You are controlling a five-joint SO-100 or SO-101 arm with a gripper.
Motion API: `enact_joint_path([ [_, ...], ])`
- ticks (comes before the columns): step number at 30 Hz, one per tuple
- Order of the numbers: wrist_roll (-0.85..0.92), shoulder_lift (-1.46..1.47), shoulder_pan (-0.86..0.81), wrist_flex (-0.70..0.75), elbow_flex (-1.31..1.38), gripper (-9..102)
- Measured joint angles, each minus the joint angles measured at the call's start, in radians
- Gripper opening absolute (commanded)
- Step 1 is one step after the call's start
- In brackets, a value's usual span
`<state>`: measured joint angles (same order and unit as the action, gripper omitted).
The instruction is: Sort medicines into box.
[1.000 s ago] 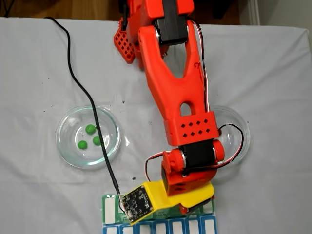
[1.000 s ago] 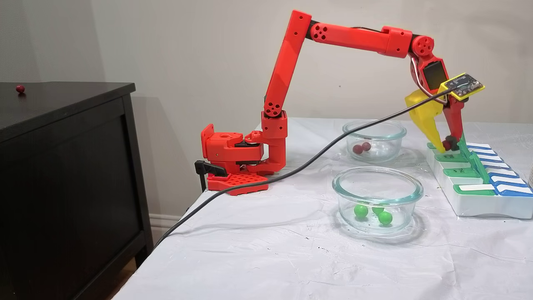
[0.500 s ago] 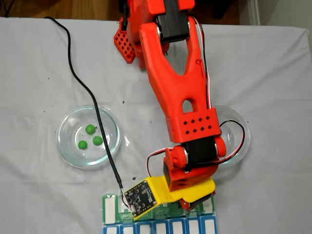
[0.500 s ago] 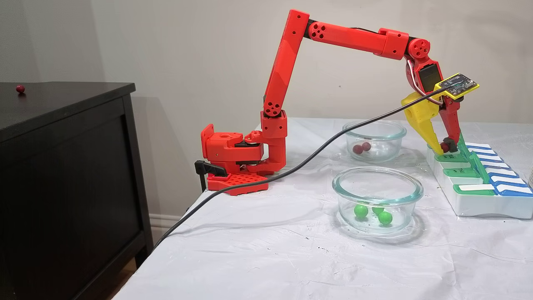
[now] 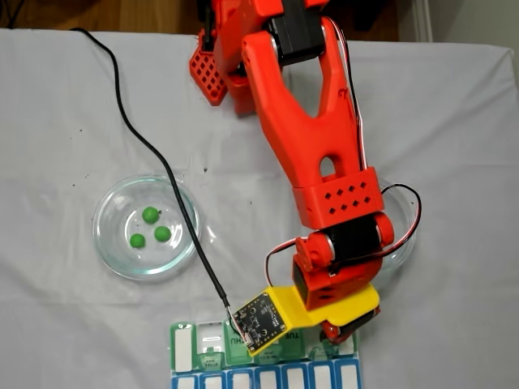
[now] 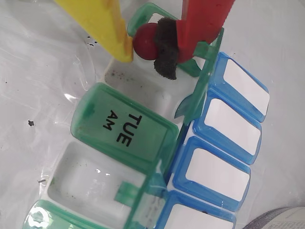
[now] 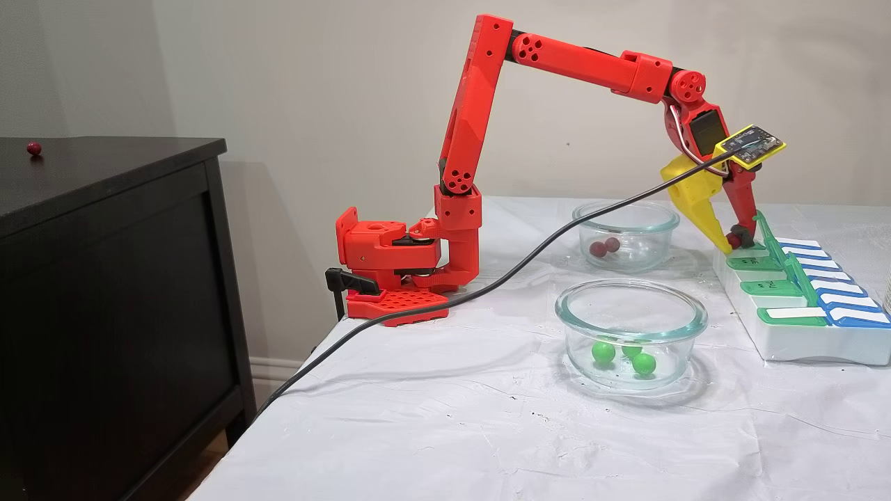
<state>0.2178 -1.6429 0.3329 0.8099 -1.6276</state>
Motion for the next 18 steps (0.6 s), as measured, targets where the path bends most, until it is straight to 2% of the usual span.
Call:
enact_joint_path([
  [14,0.031,0.077,-0.055,0.038,0.087,0],
  [18,0.034,0.077,-0.055,0.038,0.087,20],
])
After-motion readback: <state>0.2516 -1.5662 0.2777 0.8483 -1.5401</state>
